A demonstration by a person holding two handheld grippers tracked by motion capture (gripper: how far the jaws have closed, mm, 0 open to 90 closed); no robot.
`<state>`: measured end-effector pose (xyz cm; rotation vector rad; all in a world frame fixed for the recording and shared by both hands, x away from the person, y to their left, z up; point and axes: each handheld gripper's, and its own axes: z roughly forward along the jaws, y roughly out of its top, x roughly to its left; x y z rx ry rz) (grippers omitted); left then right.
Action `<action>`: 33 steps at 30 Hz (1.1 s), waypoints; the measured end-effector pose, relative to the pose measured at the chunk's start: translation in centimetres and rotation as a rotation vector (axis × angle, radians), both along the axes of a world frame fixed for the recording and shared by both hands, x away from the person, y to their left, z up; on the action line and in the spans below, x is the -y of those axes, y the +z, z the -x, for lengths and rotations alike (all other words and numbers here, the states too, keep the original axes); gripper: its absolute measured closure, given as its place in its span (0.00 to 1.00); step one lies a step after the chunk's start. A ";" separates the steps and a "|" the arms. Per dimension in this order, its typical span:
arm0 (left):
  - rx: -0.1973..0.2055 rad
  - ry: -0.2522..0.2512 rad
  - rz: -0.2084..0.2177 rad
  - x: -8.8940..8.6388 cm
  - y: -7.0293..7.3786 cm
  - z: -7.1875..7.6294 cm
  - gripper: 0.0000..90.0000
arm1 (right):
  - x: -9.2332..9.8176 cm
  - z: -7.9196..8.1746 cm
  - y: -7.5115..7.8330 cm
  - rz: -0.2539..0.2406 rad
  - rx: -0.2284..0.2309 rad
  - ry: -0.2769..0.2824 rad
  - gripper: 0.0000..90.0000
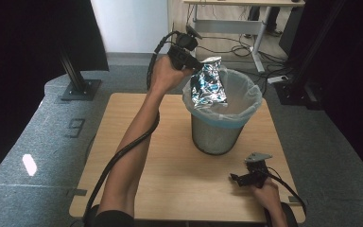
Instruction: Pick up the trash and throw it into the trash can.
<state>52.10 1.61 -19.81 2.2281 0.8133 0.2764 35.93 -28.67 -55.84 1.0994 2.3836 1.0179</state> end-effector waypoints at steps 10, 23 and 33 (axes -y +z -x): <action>0.017 -0.006 -0.006 2.9 -1.4 -1.4 0.99 | 0.0 0.0 0.0 0.001 0.000 0.003 0.00; 0.012 -0.008 -0.032 5.7 -5.0 -2.8 0.98 | -0.1 -0.2 0.0 0.000 0.000 0.006 0.00; 0.018 -0.035 -0.088 7.3 -7.1 -3.2 0.58 | -0.2 -0.3 0.0 0.002 -0.001 0.007 0.00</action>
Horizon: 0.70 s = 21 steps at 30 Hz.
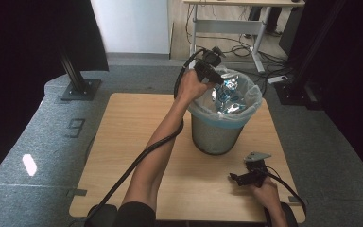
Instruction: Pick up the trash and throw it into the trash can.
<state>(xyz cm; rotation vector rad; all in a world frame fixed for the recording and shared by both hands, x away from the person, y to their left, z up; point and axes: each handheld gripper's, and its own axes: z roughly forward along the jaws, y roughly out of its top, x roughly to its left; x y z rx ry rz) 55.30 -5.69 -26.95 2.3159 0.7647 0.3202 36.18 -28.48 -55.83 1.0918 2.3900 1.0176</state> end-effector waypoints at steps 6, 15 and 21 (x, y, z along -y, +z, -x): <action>0.042 -0.005 -0.032 0.1 -0.4 0.4 0.14 | 0.0 0.0 0.0 0.000 0.000 0.000 0.00; 0.078 -0.024 0.019 -2.7 0.7 2.5 0.00 | 0.0 0.0 0.0 0.000 0.000 0.000 0.00; 0.114 -0.031 0.048 -4.9 1.1 4.1 0.00 | 0.0 0.0 0.0 0.000 0.000 0.000 0.00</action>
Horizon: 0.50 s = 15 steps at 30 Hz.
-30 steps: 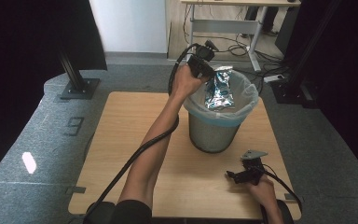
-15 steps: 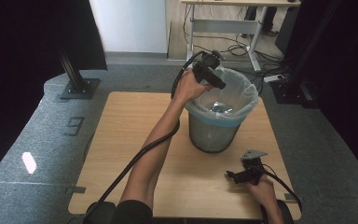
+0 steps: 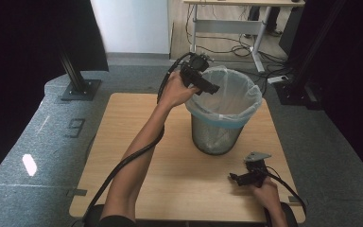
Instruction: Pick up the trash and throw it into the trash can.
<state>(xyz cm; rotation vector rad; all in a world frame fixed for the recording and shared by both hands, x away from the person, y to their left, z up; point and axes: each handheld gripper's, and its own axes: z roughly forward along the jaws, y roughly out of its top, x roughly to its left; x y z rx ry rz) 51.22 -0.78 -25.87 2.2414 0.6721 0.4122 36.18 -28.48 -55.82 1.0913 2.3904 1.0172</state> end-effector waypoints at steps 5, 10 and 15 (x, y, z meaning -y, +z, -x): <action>0.018 0.001 -0.001 -1.4 0.1 0.8 0.00 | 0.0 0.0 0.0 0.000 0.000 0.000 0.00; 0.035 0.005 0.026 -3.4 0.2 1.9 0.00 | 0.0 0.0 0.0 0.003 -0.001 0.000 0.00; 0.065 0.015 0.033 -5.6 0.2 3.1 0.00 | 0.0 0.0 0.0 0.003 -0.001 0.000 0.00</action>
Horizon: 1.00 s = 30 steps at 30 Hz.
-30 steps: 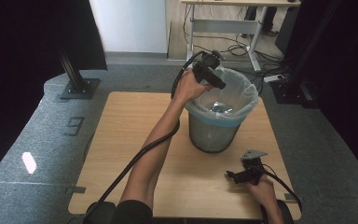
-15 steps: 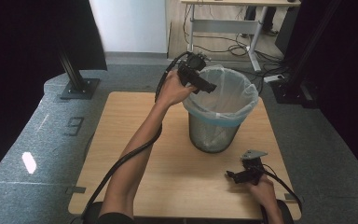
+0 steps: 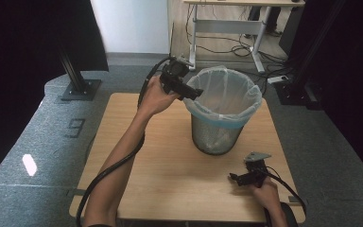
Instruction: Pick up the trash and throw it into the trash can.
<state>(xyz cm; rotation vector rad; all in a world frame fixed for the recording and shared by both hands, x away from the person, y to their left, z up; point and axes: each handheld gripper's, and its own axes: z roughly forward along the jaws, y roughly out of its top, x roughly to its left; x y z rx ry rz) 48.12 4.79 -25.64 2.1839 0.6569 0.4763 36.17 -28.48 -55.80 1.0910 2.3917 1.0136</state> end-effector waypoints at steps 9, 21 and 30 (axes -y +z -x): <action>0.026 0.013 0.010 -2.6 -0.2 1.6 0.00 | 0.0 0.0 0.0 0.000 0.000 0.001 0.00; 0.036 0.045 0.046 -6.6 -2.1 3.5 0.00 | 0.0 0.0 0.0 0.000 0.001 0.000 0.00; 0.043 0.070 0.044 -8.8 -5.0 5.1 0.00 | 0.0 0.0 0.0 0.000 0.000 0.000 0.00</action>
